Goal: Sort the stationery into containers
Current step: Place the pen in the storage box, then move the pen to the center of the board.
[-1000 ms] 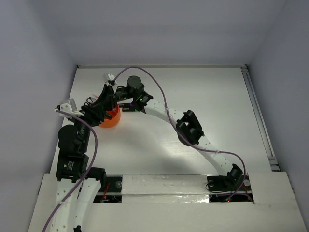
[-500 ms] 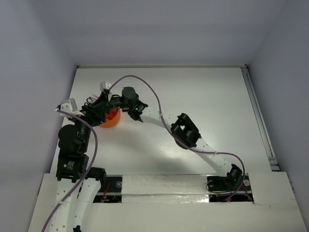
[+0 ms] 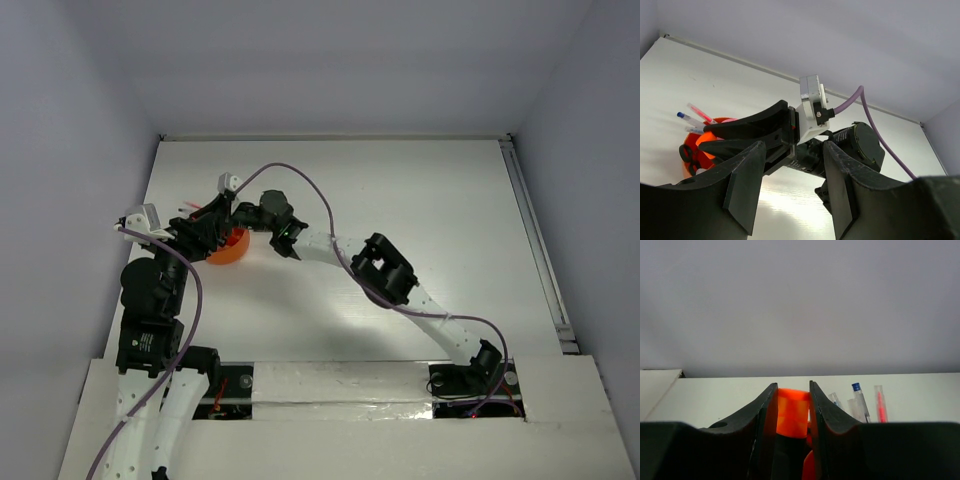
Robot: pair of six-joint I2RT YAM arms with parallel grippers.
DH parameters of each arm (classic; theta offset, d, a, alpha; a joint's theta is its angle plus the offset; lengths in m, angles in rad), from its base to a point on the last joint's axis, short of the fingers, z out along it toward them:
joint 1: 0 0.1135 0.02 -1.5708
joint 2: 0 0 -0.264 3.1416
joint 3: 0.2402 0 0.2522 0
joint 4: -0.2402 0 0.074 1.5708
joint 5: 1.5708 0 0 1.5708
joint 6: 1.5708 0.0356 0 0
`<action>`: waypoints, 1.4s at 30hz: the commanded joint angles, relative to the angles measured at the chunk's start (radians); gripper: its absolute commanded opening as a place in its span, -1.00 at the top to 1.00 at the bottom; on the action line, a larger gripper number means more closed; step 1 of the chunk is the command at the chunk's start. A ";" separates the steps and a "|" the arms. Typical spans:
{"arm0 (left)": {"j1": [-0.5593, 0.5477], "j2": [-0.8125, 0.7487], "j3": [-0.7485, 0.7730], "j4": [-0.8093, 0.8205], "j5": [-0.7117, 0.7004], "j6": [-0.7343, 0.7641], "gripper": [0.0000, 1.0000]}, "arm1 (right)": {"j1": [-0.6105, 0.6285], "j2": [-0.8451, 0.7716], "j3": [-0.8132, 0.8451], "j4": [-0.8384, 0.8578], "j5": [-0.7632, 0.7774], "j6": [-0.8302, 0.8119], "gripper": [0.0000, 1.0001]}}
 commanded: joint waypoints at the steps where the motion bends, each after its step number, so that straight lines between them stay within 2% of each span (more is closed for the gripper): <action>1: -0.003 0.013 0.013 0.042 -0.003 0.011 0.09 | 0.004 -0.083 -0.037 0.061 0.042 -0.027 0.94; 5: -0.003 0.009 0.010 0.042 -0.003 0.011 0.09 | 0.014 -0.121 -0.119 0.083 0.053 -0.056 0.92; 8: -0.003 0.007 0.008 0.041 -0.002 0.011 0.08 | 0.014 -0.178 -0.253 0.152 0.073 -0.058 0.84; 11: -0.003 0.006 0.008 0.044 0.000 0.011 0.09 | 0.014 -0.239 -0.366 0.201 0.086 -0.067 0.64; 12: -0.003 0.006 0.008 0.045 0.003 0.010 0.08 | 0.014 -0.250 -0.383 0.202 0.086 -0.070 0.48; 17: -0.003 0.007 0.005 0.050 0.012 0.007 0.08 | 0.014 -0.287 -0.399 0.182 0.070 -0.064 -0.02; 20: 0.006 0.007 0.005 0.050 0.012 0.005 0.08 | 0.014 -0.303 -0.394 0.156 0.051 -0.042 -0.18; 26: 0.016 -0.001 0.002 0.053 0.018 0.005 0.08 | 0.014 -0.394 -0.477 0.096 0.060 -0.038 -0.32; 28: 0.016 -0.002 0.001 0.054 0.021 0.005 0.07 | 0.000 -0.457 -0.549 0.070 0.063 -0.004 -0.24; 30: 0.016 -0.002 -0.001 0.056 0.023 0.005 0.08 | -0.038 -0.529 -0.615 0.054 0.050 0.027 0.10; 31: 0.016 -0.004 -0.001 0.056 0.026 0.005 0.07 | -0.058 -0.553 -0.691 0.052 0.030 0.066 0.39; 32: 0.016 -0.005 -0.003 0.056 0.028 0.004 0.07 | -0.081 -0.578 -0.730 0.052 0.016 0.091 0.58; 34: 0.016 -0.007 -0.003 0.059 0.031 0.004 0.07 | -0.162 -0.628 -0.784 -0.006 -0.065 0.158 0.89; 37: 0.016 -0.011 -0.004 0.063 0.034 0.005 0.07 | -0.236 -0.650 -0.787 -0.250 -0.090 0.113 0.98; 38: 0.016 -0.011 -0.004 0.064 0.035 0.005 0.07 | -0.247 -0.643 -0.741 -0.335 -0.088 0.082 0.99; 39: 0.016 -0.010 -0.003 0.065 0.035 0.004 0.09 | -0.247 -0.633 -0.706 -0.517 -0.073 0.052 0.98; 42: 0.016 -0.008 -0.004 0.067 0.035 0.007 0.16 | -0.256 -0.563 -0.551 -0.804 0.026 -0.073 0.96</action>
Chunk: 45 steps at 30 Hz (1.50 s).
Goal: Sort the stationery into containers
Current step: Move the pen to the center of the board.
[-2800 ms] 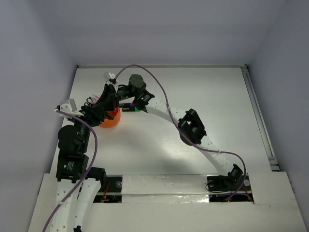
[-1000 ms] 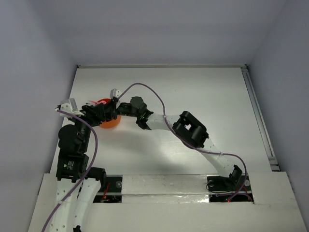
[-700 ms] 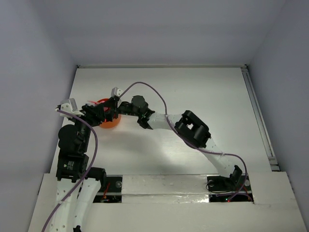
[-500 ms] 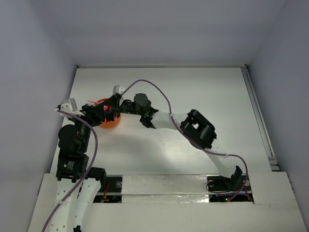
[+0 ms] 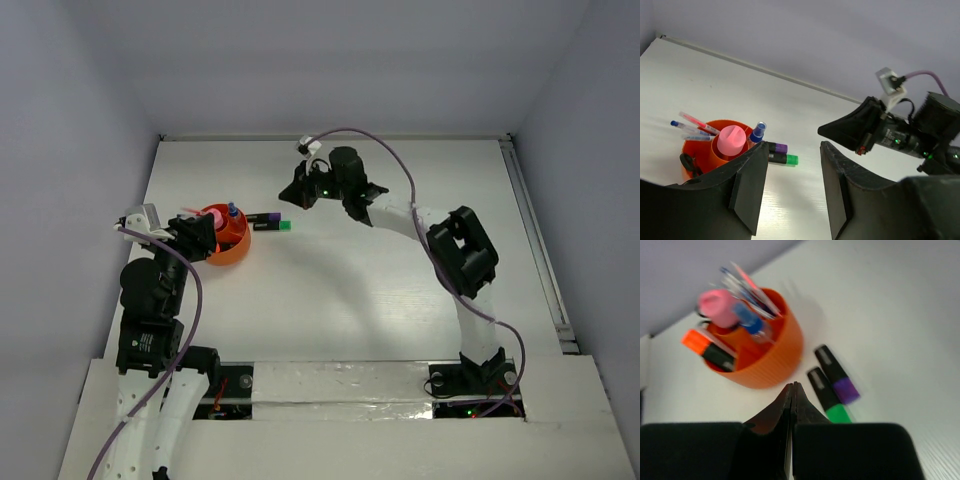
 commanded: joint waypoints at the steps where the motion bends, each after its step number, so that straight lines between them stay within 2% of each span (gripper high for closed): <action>1: 0.007 -0.006 -0.004 0.065 0.015 0.007 0.19 | 0.029 0.057 0.163 -0.447 0.087 -0.138 0.96; 5: 0.007 -0.013 -0.006 0.063 0.015 0.010 0.34 | 0.020 0.144 0.303 -0.594 0.152 -0.196 0.95; 8: 0.007 -0.009 -0.007 0.063 0.017 0.010 0.36 | 0.020 0.236 0.462 -0.694 0.150 -0.263 0.92; 9: 0.007 -0.009 -0.007 0.065 0.015 0.010 0.36 | 0.020 0.304 0.522 -0.784 0.150 -0.279 0.90; 10: 0.007 -0.009 -0.007 0.066 0.017 0.008 0.36 | 0.020 0.338 0.645 -0.827 0.144 -0.304 0.81; 11: 0.007 -0.008 -0.007 0.066 0.015 0.008 0.36 | 0.020 0.367 0.695 -0.866 0.144 -0.310 0.74; 12: 0.007 -0.006 -0.007 0.068 0.017 0.008 0.36 | 0.020 0.390 0.734 -0.910 0.138 -0.313 0.56; 15: 0.007 -0.009 -0.009 0.068 0.017 0.007 0.35 | 0.020 0.438 0.797 -0.918 0.092 -0.316 0.26; 16: 0.007 -0.009 -0.009 0.068 0.017 0.007 0.35 | 0.020 0.447 0.797 -0.912 0.083 -0.306 0.10; 19: 0.007 -0.008 -0.009 0.071 0.044 0.005 0.34 | 0.029 0.470 0.812 -0.891 0.050 -0.275 -0.03; 25: 0.016 -0.011 -0.009 0.066 0.044 0.005 0.33 | 0.049 0.516 0.823 -0.887 0.078 -0.267 0.01; 36: 0.016 -0.012 -0.010 0.068 0.053 0.005 0.33 | 0.049 0.364 0.495 -0.757 0.202 -0.286 0.05; 39: 0.016 -0.014 -0.010 0.069 0.052 0.004 0.32 | 0.058 0.294 0.366 -0.701 0.218 -0.275 0.22; 43: 0.016 -0.012 -0.012 0.068 0.058 0.004 0.32 | 0.058 0.199 0.202 -0.639 0.239 -0.255 0.63; 45: 0.016 -0.017 -0.010 0.068 0.053 0.002 0.32 | 0.058 0.142 0.141 -0.615 0.251 -0.247 0.71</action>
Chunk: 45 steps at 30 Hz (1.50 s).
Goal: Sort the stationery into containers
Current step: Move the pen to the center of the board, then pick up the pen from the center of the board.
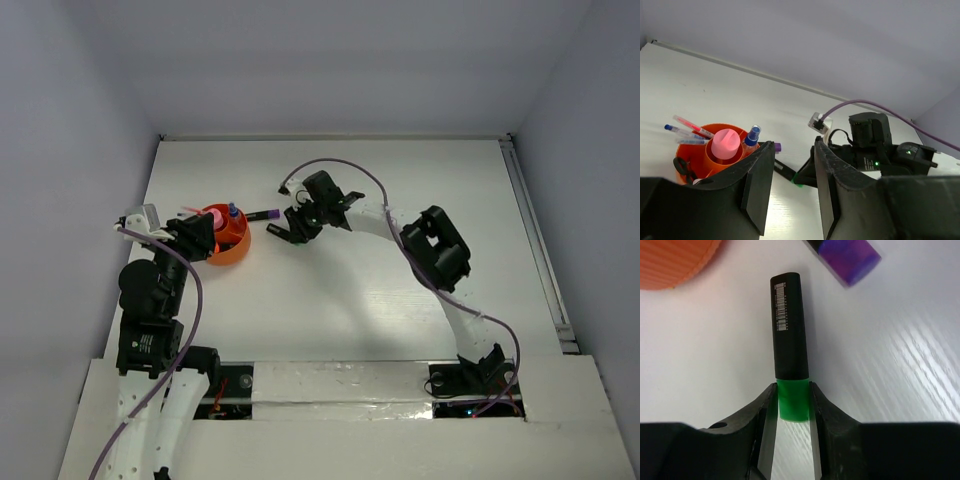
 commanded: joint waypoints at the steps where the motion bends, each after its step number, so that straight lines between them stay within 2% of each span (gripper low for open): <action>1: 0.005 -0.010 -0.007 0.049 0.013 0.004 0.32 | 0.009 -0.099 -0.151 0.049 0.054 0.015 0.73; 5: 0.005 -0.003 -0.008 0.052 0.024 0.004 0.32 | 0.009 -0.185 -0.262 0.058 0.106 0.057 0.73; 8: -0.013 -0.002 -0.002 0.048 0.010 0.007 0.32 | 0.009 -0.221 -0.306 0.044 0.083 0.072 0.72; 15: -0.031 0.023 -0.002 0.051 0.011 0.007 0.32 | 0.009 -0.287 -0.444 0.084 0.108 0.133 0.60; 18: -0.031 0.027 -0.007 0.052 0.021 0.007 0.32 | 0.009 -0.308 -0.448 0.081 0.112 0.141 0.49; 22: -0.022 0.038 -0.005 0.051 0.013 0.007 0.31 | 0.009 -0.337 -0.446 0.093 0.114 0.159 0.08; 26: -0.013 0.035 -0.008 0.045 0.024 0.007 0.31 | 0.009 -0.368 -0.448 0.107 0.111 0.164 -0.13; 37: 0.028 0.075 -0.008 0.045 0.051 0.007 0.31 | 0.009 -0.431 -0.426 0.118 0.120 0.161 -0.36; 42: 0.060 0.075 -0.007 0.057 0.057 0.014 0.30 | 0.009 -0.524 -0.490 0.196 0.129 0.175 -0.37; 45: 0.093 0.083 -0.014 0.085 0.106 0.019 0.30 | 0.009 -0.541 -0.497 0.204 0.135 0.181 -0.35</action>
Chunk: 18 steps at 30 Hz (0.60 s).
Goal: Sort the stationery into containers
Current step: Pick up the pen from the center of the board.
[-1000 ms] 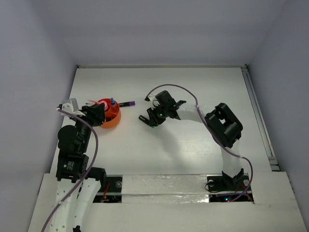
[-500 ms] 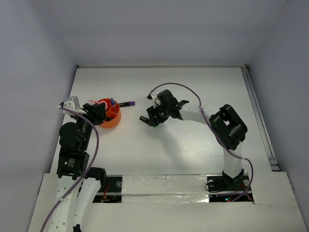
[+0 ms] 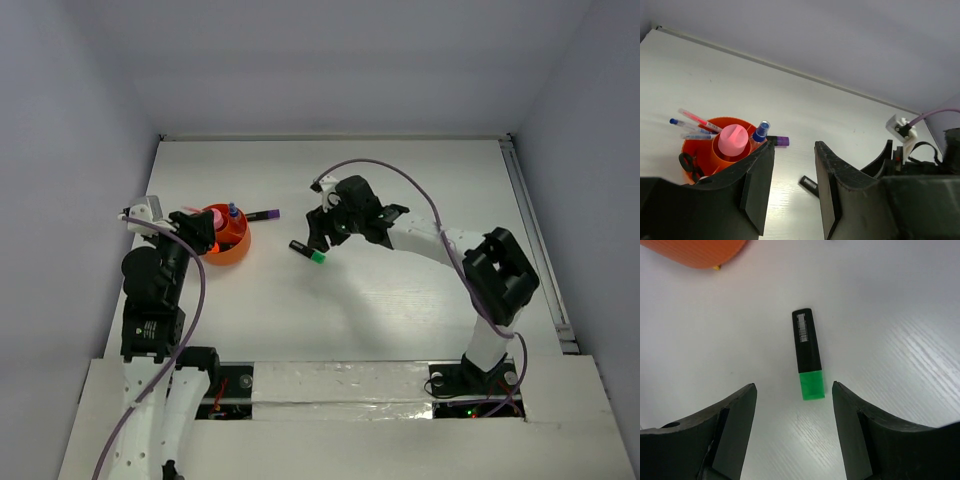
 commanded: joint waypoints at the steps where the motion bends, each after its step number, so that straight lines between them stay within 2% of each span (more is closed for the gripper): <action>1: 0.039 0.013 -0.011 0.080 0.081 0.019 0.30 | 0.009 -0.068 -0.001 0.086 0.016 0.018 -0.35; 12: 0.090 0.039 -0.039 0.152 0.159 0.036 0.31 | 0.009 -0.304 -0.125 0.187 0.043 0.057 -0.28; 15: 0.090 0.033 -0.046 0.158 0.173 0.038 0.30 | 0.009 -0.309 -0.114 0.161 0.053 0.064 -0.03; 16: 0.090 0.028 -0.048 0.160 0.179 0.038 0.29 | 0.009 -0.306 -0.107 0.157 0.050 0.065 0.26; 18: 0.090 0.019 -0.049 0.158 0.181 0.038 0.29 | 0.009 -0.297 -0.111 0.152 0.047 0.073 0.48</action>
